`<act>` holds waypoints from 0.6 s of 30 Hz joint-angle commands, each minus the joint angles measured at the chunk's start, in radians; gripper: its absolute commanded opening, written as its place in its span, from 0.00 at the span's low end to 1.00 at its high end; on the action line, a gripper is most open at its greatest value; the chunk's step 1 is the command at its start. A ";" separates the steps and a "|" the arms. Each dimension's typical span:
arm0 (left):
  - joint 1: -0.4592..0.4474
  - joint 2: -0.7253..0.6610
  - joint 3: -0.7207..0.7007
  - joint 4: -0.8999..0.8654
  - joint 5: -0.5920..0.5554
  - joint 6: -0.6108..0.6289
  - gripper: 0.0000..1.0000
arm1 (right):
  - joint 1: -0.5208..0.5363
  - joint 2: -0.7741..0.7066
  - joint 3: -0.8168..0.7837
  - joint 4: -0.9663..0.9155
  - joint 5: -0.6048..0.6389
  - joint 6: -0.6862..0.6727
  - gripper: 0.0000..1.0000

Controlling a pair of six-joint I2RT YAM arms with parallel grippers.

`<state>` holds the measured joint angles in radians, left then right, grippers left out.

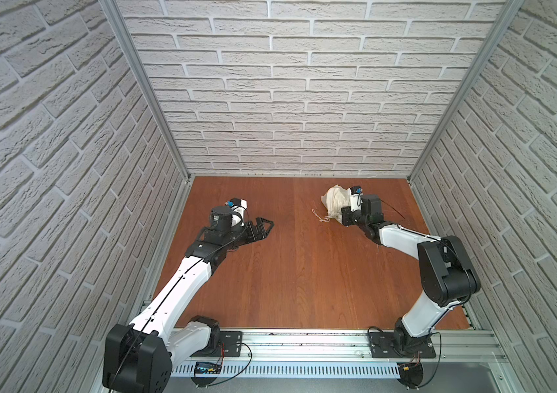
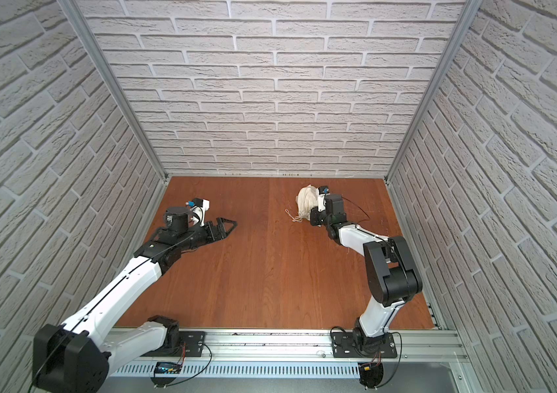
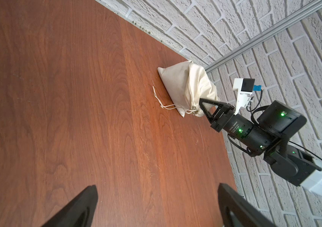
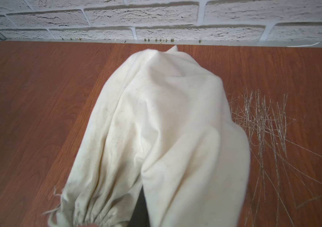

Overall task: Close the soil bag
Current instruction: Place the soil bag at the center of the board.

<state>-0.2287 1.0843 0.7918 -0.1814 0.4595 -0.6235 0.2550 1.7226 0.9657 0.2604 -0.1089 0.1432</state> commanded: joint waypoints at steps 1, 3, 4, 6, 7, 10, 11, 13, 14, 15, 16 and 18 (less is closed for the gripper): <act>-0.007 -0.006 -0.015 0.061 -0.006 0.001 0.98 | -0.006 -0.024 0.022 -0.111 0.033 0.047 0.08; -0.006 0.002 -0.017 0.064 -0.004 0.001 0.98 | -0.007 -0.017 0.030 -0.137 0.039 0.058 0.08; -0.006 0.004 -0.017 0.067 -0.002 0.000 0.98 | -0.009 -0.012 0.034 -0.148 0.042 0.065 0.09; -0.007 0.009 -0.019 0.071 -0.002 -0.001 0.98 | -0.012 0.000 0.047 -0.162 0.049 0.075 0.11; -0.008 0.011 -0.019 0.072 -0.002 0.000 0.98 | -0.015 0.004 0.054 -0.168 0.053 0.079 0.12; -0.009 0.015 -0.021 0.074 -0.003 0.002 0.98 | -0.023 0.025 0.079 -0.202 0.061 0.095 0.15; -0.008 0.015 -0.021 0.074 -0.004 0.001 0.98 | -0.026 0.031 0.088 -0.211 0.062 0.099 0.16; -0.008 0.018 -0.023 0.077 -0.006 0.003 0.98 | -0.031 0.042 0.101 -0.225 0.067 0.110 0.19; -0.008 0.023 -0.022 0.078 -0.006 0.002 0.98 | -0.035 0.047 0.105 -0.230 0.066 0.116 0.21; -0.008 0.026 -0.022 0.080 -0.006 0.003 0.98 | -0.040 0.052 0.111 -0.234 0.064 0.119 0.24; -0.008 0.029 -0.023 0.081 -0.006 0.003 0.98 | -0.043 0.056 0.116 -0.238 0.061 0.124 0.26; -0.008 0.038 -0.020 0.086 -0.004 0.002 0.98 | -0.051 0.068 0.126 -0.246 0.055 0.133 0.30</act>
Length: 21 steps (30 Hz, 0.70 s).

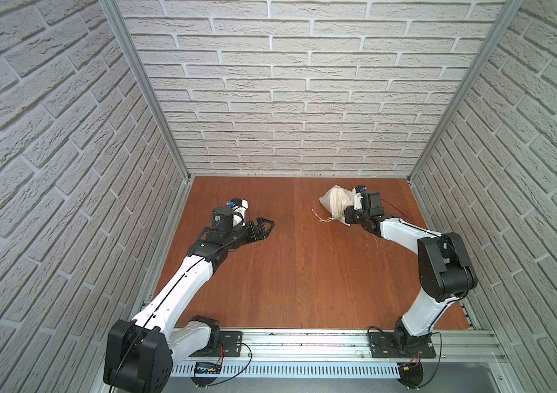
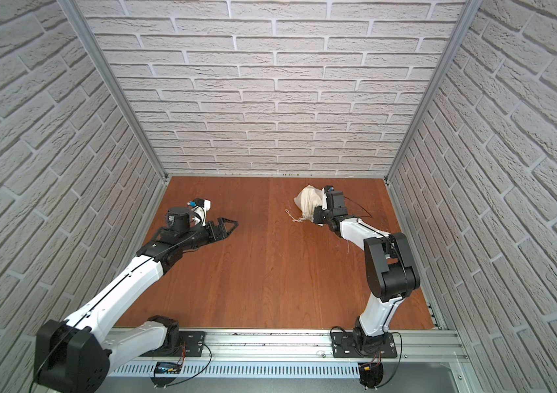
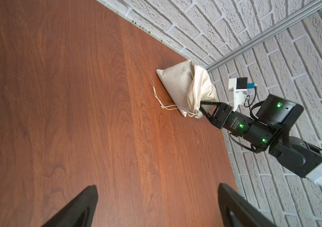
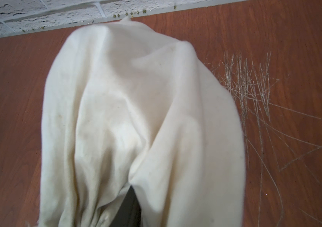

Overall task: Close the soil bag
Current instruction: Place the soil bag at the center of the board.

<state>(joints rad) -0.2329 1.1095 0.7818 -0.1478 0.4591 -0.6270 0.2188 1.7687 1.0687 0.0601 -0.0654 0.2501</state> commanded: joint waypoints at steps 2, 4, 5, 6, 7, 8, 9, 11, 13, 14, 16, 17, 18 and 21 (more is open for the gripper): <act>-0.004 0.021 -0.010 0.057 -0.002 0.006 0.98 | -0.021 0.032 0.034 -0.051 0.005 0.029 0.33; -0.004 0.029 -0.008 0.061 -0.002 0.007 0.98 | -0.023 0.040 0.043 -0.055 0.000 0.032 0.35; -0.005 0.032 -0.008 0.063 -0.002 0.007 0.98 | -0.024 0.045 0.045 -0.055 -0.002 0.032 0.37; -0.004 0.034 -0.007 0.063 -0.002 0.007 0.98 | -0.025 0.050 0.049 -0.058 -0.005 0.033 0.38; -0.005 0.038 -0.006 0.064 -0.001 0.008 0.98 | -0.025 0.058 0.054 -0.060 -0.008 0.033 0.39; -0.005 0.039 -0.006 0.065 0.000 0.007 0.98 | -0.025 0.067 0.062 -0.065 -0.012 0.034 0.40; -0.005 0.040 -0.006 0.067 0.000 0.007 0.98 | -0.025 0.075 0.069 -0.074 -0.015 0.034 0.41; -0.005 0.044 -0.006 0.067 0.001 0.008 0.98 | -0.025 0.097 0.086 -0.091 -0.019 0.036 0.43; -0.005 0.041 -0.006 0.064 0.000 0.007 0.98 | -0.027 0.112 0.096 -0.105 -0.026 0.038 0.44; -0.005 0.040 -0.006 0.063 -0.001 0.007 0.98 | -0.027 0.119 0.102 -0.112 -0.030 0.040 0.44; -0.003 0.038 -0.006 0.061 -0.005 0.009 0.98 | -0.027 0.130 0.110 -0.128 -0.033 0.043 0.45; -0.004 0.037 -0.006 0.060 -0.005 0.010 0.98 | -0.027 0.135 0.115 -0.134 -0.034 0.043 0.46; -0.004 0.039 -0.006 0.060 -0.005 0.009 0.98 | -0.027 0.138 0.119 -0.143 -0.034 0.043 0.46; -0.004 0.041 -0.008 0.063 -0.004 0.007 0.98 | -0.027 0.155 0.137 -0.175 -0.040 0.045 0.47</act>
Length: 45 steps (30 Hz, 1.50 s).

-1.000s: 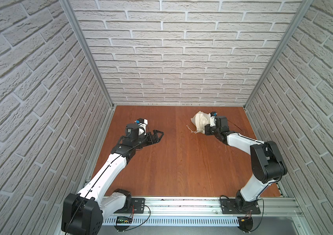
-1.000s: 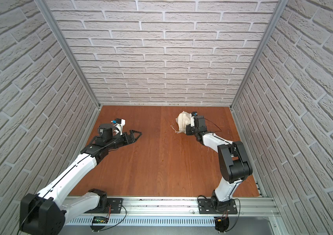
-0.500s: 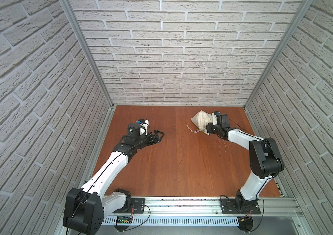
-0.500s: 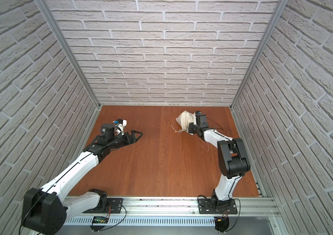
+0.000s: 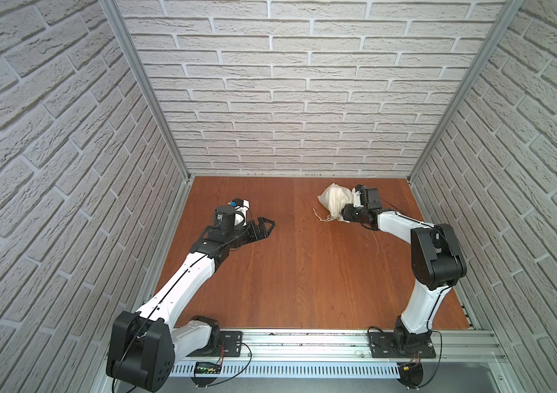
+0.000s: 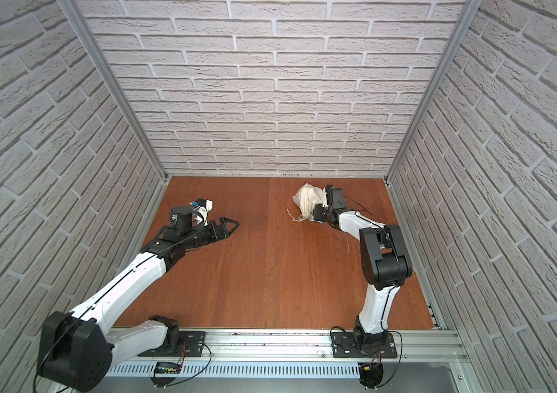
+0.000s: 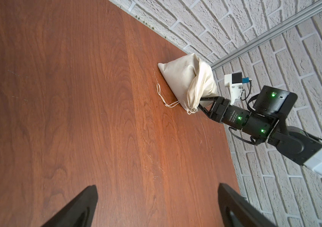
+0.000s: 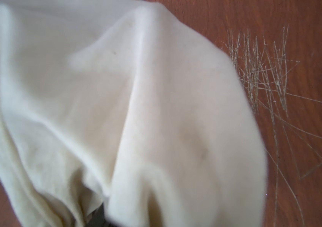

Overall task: Close the soil bag
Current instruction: Place the soil bag at the center of the board.

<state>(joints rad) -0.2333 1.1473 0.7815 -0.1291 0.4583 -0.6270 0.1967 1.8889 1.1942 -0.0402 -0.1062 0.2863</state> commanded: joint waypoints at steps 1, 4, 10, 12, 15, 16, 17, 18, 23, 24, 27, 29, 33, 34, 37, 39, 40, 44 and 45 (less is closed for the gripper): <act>-0.004 0.004 -0.009 0.045 -0.003 0.007 0.98 | -0.005 0.040 0.016 -0.082 -0.003 0.009 0.47; -0.004 0.006 -0.010 0.048 -0.004 0.005 0.98 | -0.005 0.042 0.018 -0.092 -0.009 0.008 0.48; -0.004 -0.002 -0.011 0.046 -0.009 0.005 0.98 | -0.005 0.007 0.007 -0.089 -0.008 0.000 0.49; -0.004 -0.006 -0.011 0.044 -0.011 0.005 0.98 | -0.005 -0.008 0.001 -0.085 -0.006 -0.001 0.49; -0.004 -0.012 -0.011 0.043 -0.015 0.003 0.98 | -0.005 -0.036 -0.016 -0.076 -0.003 0.002 0.50; -0.004 -0.013 -0.014 0.040 -0.015 0.001 0.98 | -0.005 -0.048 -0.022 -0.074 -0.001 0.003 0.51; -0.004 -0.014 -0.014 0.041 -0.016 0.001 0.98 | -0.005 -0.059 -0.029 -0.072 0.000 0.003 0.51; -0.004 -0.015 -0.014 0.041 -0.017 0.001 0.98 | -0.005 -0.070 -0.035 -0.069 0.001 0.003 0.51; -0.004 -0.018 -0.012 0.044 -0.018 -0.002 0.98 | -0.005 -0.138 -0.062 -0.063 0.002 0.009 0.53; -0.005 -0.019 -0.012 0.043 -0.017 -0.004 0.98 | -0.005 -0.151 -0.065 -0.063 0.003 0.011 0.53; -0.007 -0.020 -0.012 0.046 -0.019 -0.006 0.98 | -0.005 -0.178 -0.067 -0.066 0.001 0.012 0.53; -0.007 -0.022 -0.013 0.046 -0.019 -0.006 0.98 | -0.005 -0.187 -0.061 -0.074 0.000 0.010 0.54; -0.008 -0.026 -0.016 0.044 -0.021 -0.005 0.98 | -0.005 -0.185 -0.045 -0.092 -0.002 0.005 0.54; -0.008 -0.028 -0.015 0.042 -0.022 -0.004 0.98 | -0.005 -0.183 -0.040 -0.096 -0.004 0.007 0.54; -0.008 -0.034 -0.015 0.037 -0.026 -0.001 0.98 | -0.005 -0.185 -0.038 -0.099 -0.007 0.010 0.54; -0.008 -0.039 -0.015 0.033 -0.031 0.001 0.98 | -0.005 -0.195 -0.038 -0.105 -0.005 0.013 0.54; -0.008 -0.042 -0.016 0.031 -0.034 0.001 0.98 | -0.005 -0.204 -0.040 -0.108 -0.006 0.015 0.54; -0.007 -0.053 -0.021 0.031 -0.055 0.003 0.98 | -0.005 -0.267 -0.072 -0.107 0.001 0.030 0.55; -0.007 -0.056 -0.023 0.031 -0.060 0.003 0.98 | -0.005 -0.289 -0.085 -0.104 0.005 0.034 0.55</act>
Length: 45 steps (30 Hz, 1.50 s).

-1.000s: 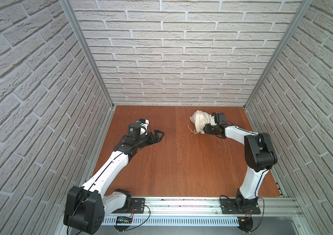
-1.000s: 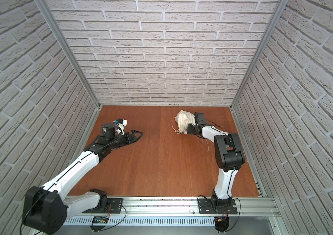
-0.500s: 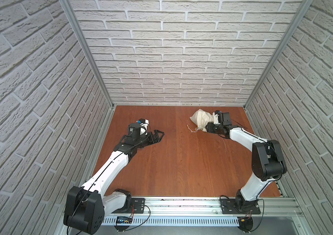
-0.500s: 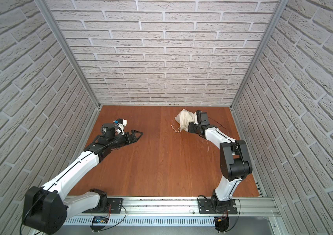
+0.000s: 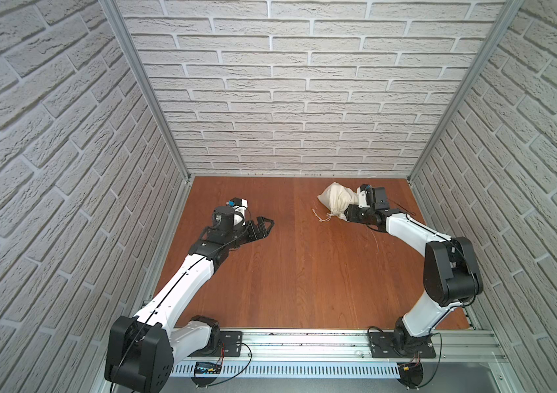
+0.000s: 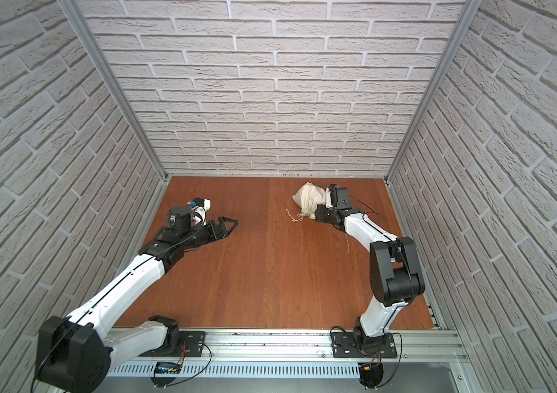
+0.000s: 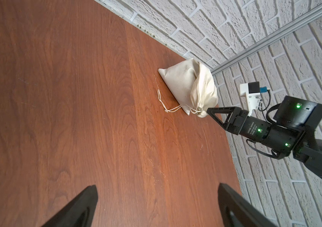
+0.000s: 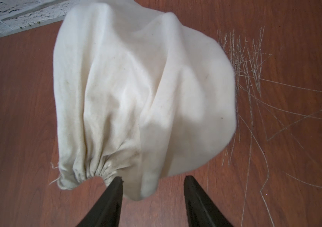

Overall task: Close the soil bag
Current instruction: Place the soil bag at the center of the board, then reset both arms

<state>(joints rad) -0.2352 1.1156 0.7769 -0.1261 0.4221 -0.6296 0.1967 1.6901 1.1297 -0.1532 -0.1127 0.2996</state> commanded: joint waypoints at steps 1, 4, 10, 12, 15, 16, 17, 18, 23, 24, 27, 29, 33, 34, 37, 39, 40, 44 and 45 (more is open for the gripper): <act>-0.006 -0.026 -0.021 0.029 -0.030 0.004 0.98 | -0.005 -0.107 -0.030 0.007 0.015 0.023 0.55; -0.005 -0.029 -0.024 0.037 -0.044 0.002 0.98 | -0.005 -0.176 -0.061 0.001 0.025 0.030 0.55; 0.004 -0.048 -0.012 0.020 -0.129 0.002 0.98 | -0.005 -0.325 -0.127 -0.005 0.047 -0.008 0.55; 0.006 -0.058 0.000 0.005 -0.177 0.003 0.98 | -0.005 -0.366 -0.137 -0.011 0.057 -0.039 0.55; 0.008 -0.078 0.022 -0.034 -0.291 0.004 0.98 | -0.006 -0.430 -0.167 0.006 0.071 -0.078 0.56; 0.009 -0.089 0.025 -0.046 -0.335 -0.001 0.98 | -0.007 -0.447 -0.179 0.016 0.074 -0.089 0.56; 0.009 -0.100 0.025 -0.055 -0.387 -0.007 0.98 | -0.007 -0.469 -0.191 0.024 0.077 -0.100 0.56; 0.010 -0.112 0.026 -0.061 -0.434 -0.013 0.98 | -0.010 -0.486 -0.202 0.034 0.077 -0.111 0.56; 0.015 -0.143 0.030 -0.067 -0.635 0.014 0.98 | -0.048 -0.554 -0.247 0.071 0.097 -0.106 0.70; 0.014 -0.144 0.034 -0.068 -0.673 0.022 0.98 | -0.066 -0.566 -0.257 0.077 0.101 -0.088 0.94; 0.020 -0.144 0.043 -0.055 -0.747 0.051 0.98 | -0.127 -0.587 -0.274 0.086 0.098 -0.024 0.99; 0.028 -0.143 0.045 -0.031 -0.772 0.059 0.98 | -0.158 -0.598 -0.296 0.110 0.097 -0.002 0.99; 0.055 -0.127 0.052 0.014 -0.775 0.096 0.98 | -0.205 -0.647 -0.391 0.241 0.123 -0.007 0.99; 0.062 -0.122 0.052 0.034 -0.761 0.124 0.98 | -0.223 -0.656 -0.410 0.264 0.121 -0.003 0.99; 0.083 -0.098 0.068 0.062 -0.721 0.206 0.98 | -0.277 -0.646 -0.422 0.278 0.076 -0.002 0.99; 0.102 -0.078 0.088 0.069 -0.679 0.284 0.98 | -0.305 -0.637 -0.428 0.285 0.066 -0.008 0.99; 0.110 -0.070 0.097 0.072 -0.669 0.313 0.98 | -0.310 -0.634 -0.435 0.301 0.069 -0.026 0.99; 0.172 -0.054 0.080 0.137 -0.617 0.369 0.98 | -0.328 -0.614 -0.493 0.402 0.059 -0.065 0.99; 0.186 -0.053 0.067 0.158 -0.605 0.374 0.98 | -0.331 -0.608 -0.513 0.430 0.047 -0.067 0.99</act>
<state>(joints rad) -0.0875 1.0576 0.8467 -0.0765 -0.2356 -0.3355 -0.1246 1.0649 0.6582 0.1558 -0.0368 0.2604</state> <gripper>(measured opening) 0.982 0.989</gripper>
